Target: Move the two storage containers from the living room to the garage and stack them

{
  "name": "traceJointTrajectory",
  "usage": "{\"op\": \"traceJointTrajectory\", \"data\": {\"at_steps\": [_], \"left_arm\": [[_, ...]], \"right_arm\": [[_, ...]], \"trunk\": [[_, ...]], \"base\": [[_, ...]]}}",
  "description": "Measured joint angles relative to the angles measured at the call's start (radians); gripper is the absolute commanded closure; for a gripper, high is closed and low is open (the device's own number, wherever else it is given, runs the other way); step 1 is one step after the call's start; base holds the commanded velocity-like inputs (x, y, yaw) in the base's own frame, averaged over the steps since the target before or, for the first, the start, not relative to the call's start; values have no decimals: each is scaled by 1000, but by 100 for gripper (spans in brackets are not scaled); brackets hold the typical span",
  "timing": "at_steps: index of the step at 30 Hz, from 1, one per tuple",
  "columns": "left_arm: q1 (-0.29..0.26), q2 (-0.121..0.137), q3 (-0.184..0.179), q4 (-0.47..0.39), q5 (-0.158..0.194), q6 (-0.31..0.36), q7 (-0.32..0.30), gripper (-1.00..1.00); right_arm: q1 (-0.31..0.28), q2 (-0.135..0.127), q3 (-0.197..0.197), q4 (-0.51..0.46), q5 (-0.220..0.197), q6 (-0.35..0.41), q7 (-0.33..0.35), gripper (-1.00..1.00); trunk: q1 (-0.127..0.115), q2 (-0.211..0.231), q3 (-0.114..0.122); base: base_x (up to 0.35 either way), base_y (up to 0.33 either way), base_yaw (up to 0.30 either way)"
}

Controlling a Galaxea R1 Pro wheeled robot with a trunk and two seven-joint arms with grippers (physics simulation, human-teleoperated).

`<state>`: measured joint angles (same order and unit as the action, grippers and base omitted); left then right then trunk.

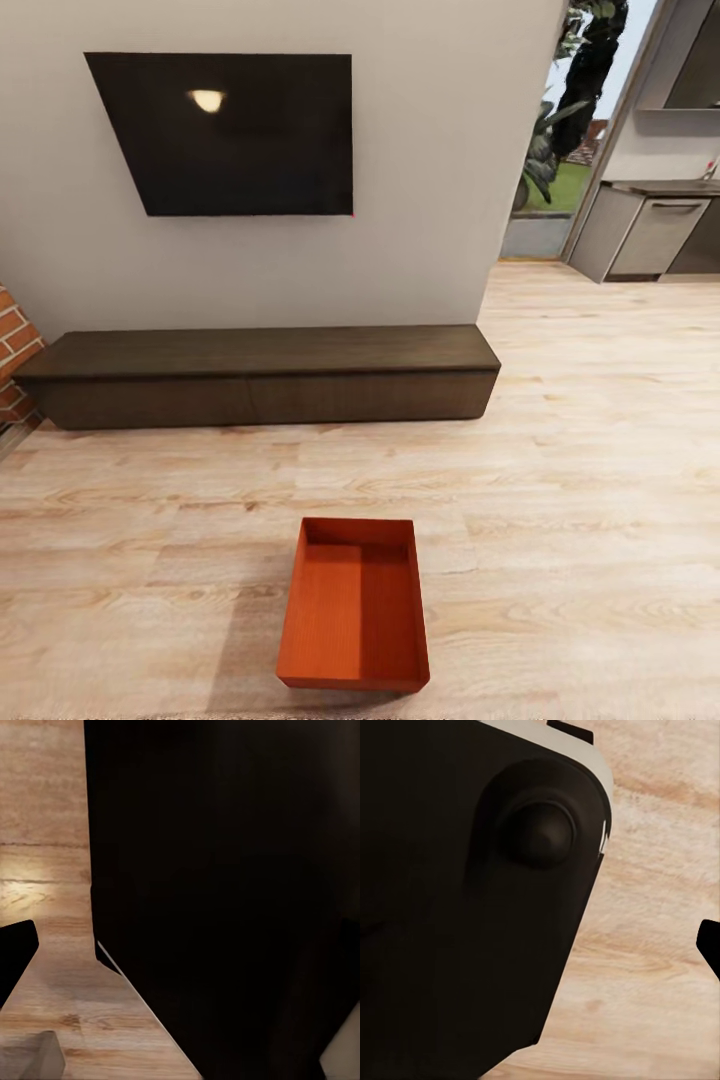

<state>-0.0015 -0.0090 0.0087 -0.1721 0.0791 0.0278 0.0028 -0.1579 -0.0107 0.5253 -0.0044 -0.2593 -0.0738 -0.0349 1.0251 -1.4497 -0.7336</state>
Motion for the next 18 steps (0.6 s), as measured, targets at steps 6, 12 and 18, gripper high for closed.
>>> {"op": "traceJointTrajectory", "data": {"at_steps": [6,12,18], "left_arm": [[0,0,-1,0,0,0,0,-100],[0,0,-1,0,0,0,0,-100],[0,0,-1,0,0,0,0,-100]], "right_arm": [[0,0,0,0,0,-1,0,-100],[0,-1,0,0,0,-1,0,-100],[0,-1,0,0,0,-1,-1,-100]], "trunk": [[0,0,-10],[0,0,-19],[0,0,-29]], "base": [[0,0,0],[0,0,0],[0,0,0]]}}
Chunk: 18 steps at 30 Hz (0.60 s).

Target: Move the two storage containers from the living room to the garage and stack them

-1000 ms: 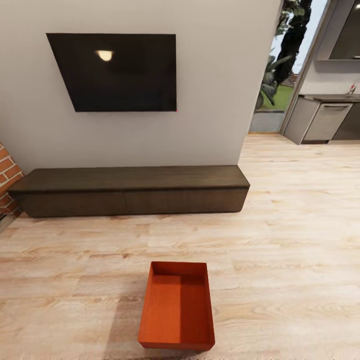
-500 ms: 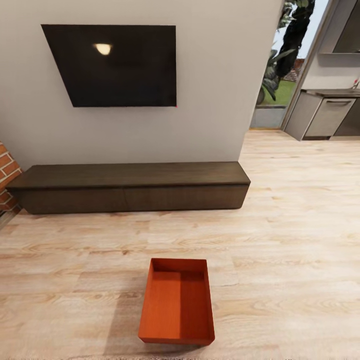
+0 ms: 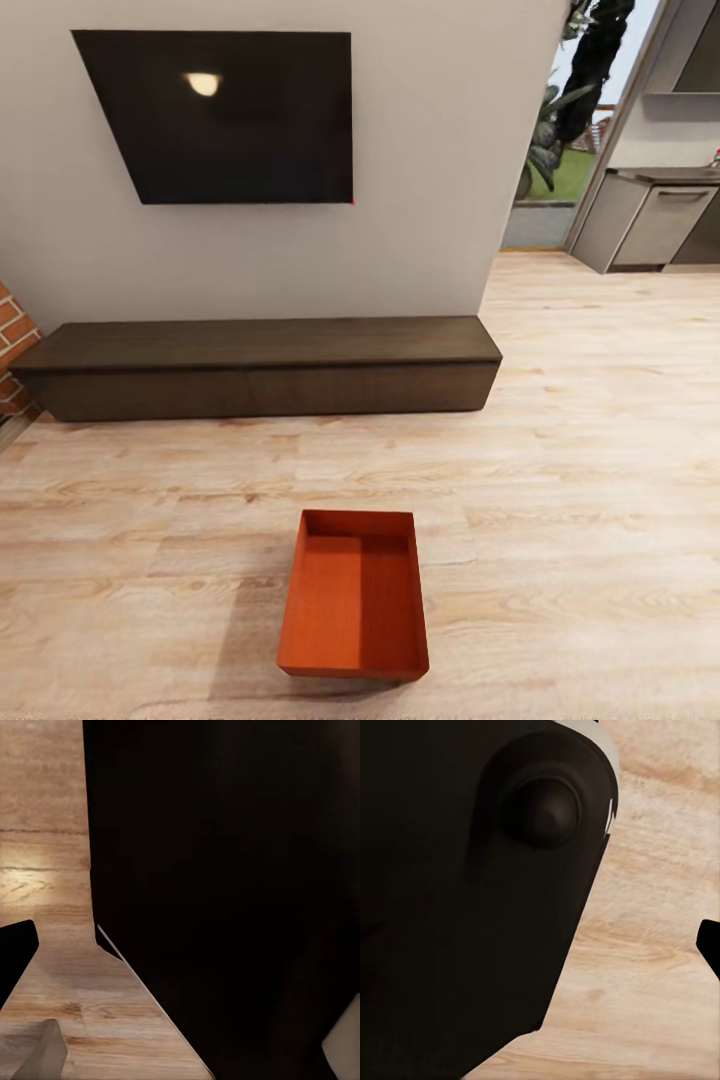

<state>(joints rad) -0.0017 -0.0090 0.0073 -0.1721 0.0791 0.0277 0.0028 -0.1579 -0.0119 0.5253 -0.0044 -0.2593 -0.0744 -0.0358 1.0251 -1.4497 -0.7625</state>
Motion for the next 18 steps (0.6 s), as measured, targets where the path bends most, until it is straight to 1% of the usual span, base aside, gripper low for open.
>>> {"op": "traceJointTrajectory", "data": {"at_steps": [18], "left_arm": [[0,0,0,0,0,0,0,-100]], "right_arm": [[0,1,0,0,0,0,1,-100]], "trunk": [[0,0,-29]], "base": [[0,0,0]]}}
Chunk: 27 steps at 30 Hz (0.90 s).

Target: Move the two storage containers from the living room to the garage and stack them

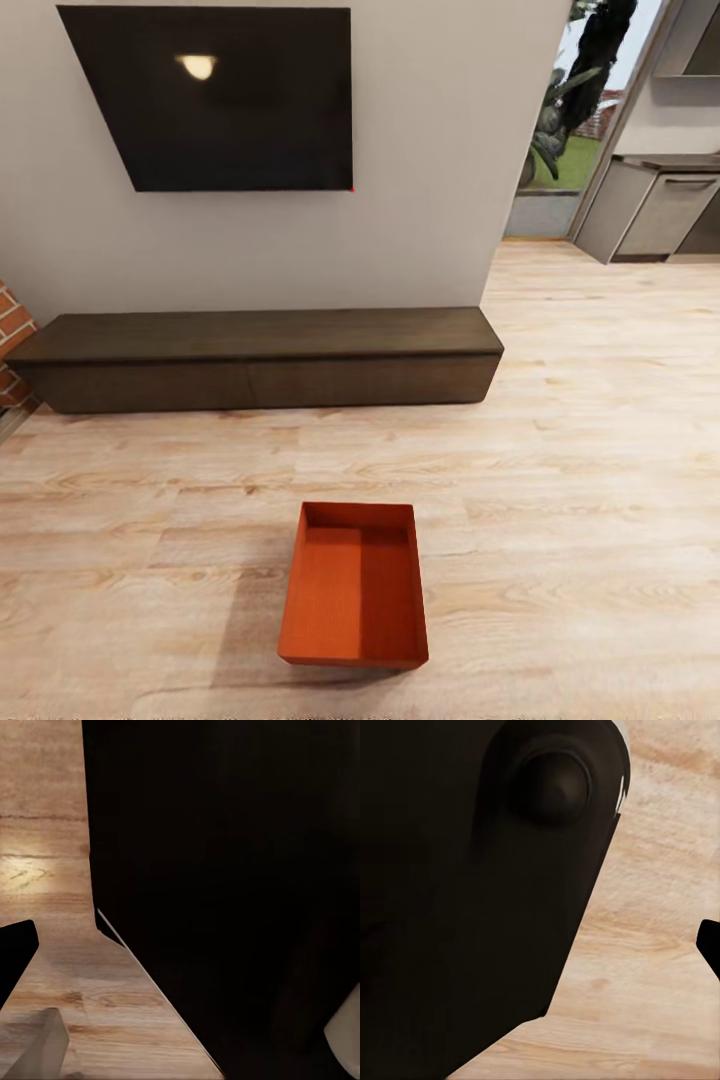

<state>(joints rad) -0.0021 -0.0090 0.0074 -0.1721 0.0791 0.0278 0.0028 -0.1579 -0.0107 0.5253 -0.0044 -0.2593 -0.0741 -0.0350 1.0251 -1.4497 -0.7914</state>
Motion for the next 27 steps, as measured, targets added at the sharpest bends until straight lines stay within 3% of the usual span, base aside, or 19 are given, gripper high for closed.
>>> {"op": "traceJointTrajectory", "data": {"at_steps": [27], "left_arm": [[0,0,0,0,0,0,0,-100]], "right_arm": [[0,-2,0,0,0,0,-1,-100]], "trunk": [[0,0,-43]], "base": [[0,0,0]]}}
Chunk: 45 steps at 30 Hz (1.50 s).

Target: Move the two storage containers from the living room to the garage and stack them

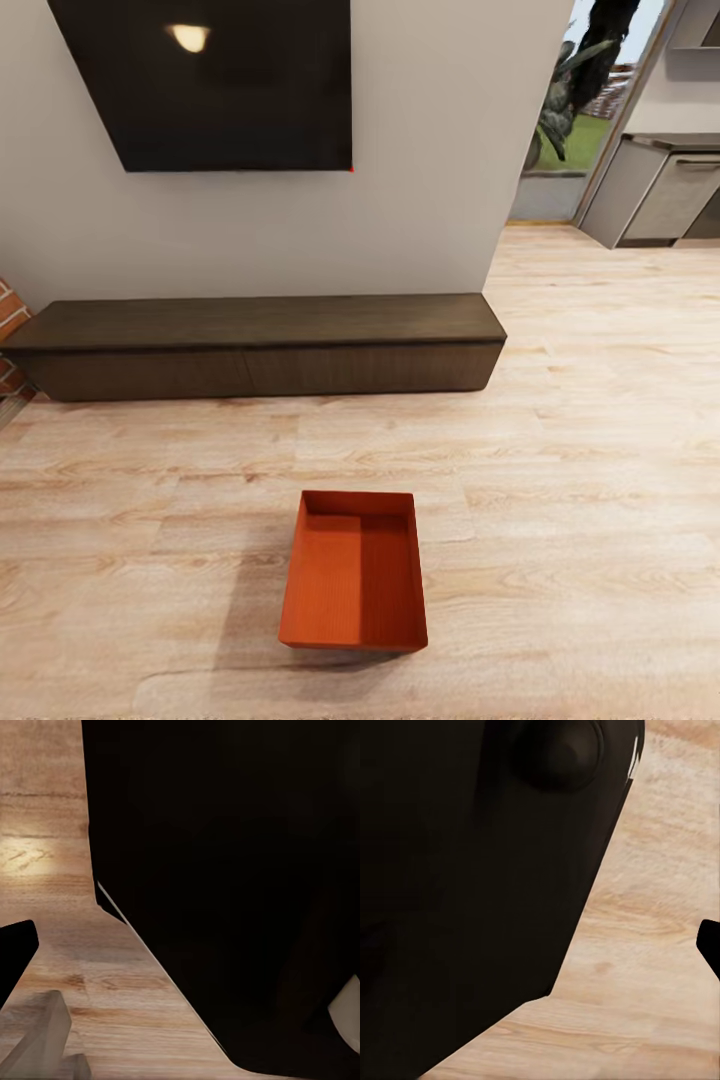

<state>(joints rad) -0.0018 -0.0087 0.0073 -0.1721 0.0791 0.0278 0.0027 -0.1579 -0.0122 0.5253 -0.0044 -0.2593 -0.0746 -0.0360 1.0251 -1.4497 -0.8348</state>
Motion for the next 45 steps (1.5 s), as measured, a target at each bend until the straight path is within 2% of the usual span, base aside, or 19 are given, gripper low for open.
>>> {"op": "traceJointTrajectory", "data": {"at_steps": [45], "left_arm": [[0,1,0,0,0,0,0,-100]], "right_arm": [[0,0,0,0,0,1,1,-100]], "trunk": [[0,0,-72]], "base": [[0,0,0]]}}
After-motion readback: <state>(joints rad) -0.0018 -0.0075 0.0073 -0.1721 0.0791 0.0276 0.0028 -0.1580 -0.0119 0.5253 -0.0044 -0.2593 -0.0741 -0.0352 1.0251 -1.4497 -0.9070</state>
